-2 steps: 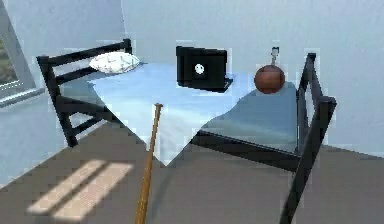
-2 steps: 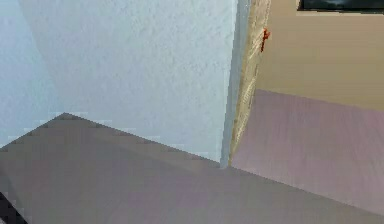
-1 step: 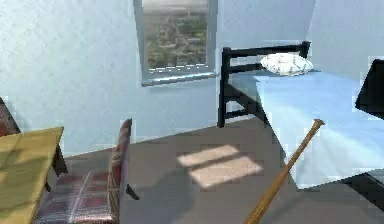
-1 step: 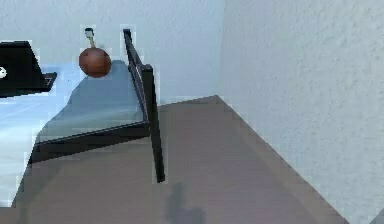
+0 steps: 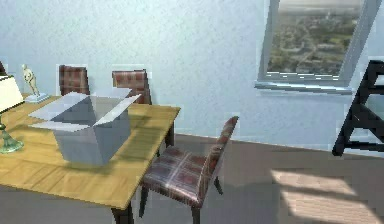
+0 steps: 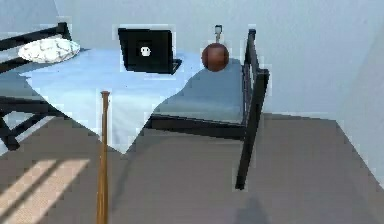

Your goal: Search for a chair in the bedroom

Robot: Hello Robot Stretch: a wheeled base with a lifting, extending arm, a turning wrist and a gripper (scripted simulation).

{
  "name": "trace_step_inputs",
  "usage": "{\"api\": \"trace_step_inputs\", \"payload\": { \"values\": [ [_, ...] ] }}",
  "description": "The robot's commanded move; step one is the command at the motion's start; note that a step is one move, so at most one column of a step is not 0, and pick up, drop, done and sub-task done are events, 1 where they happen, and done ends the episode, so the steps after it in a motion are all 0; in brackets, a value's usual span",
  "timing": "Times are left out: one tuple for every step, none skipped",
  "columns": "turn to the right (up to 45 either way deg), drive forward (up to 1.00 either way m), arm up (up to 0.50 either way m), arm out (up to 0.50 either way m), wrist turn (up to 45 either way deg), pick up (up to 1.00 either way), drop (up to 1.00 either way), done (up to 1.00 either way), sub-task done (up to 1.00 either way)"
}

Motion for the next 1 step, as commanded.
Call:
{"api": "trace_step_inputs", "payload": {
  "values": [
    [0.0,0.0,0.0,0.0,0.0,0.0,0.0,1.0,0.0]
  ]
}}
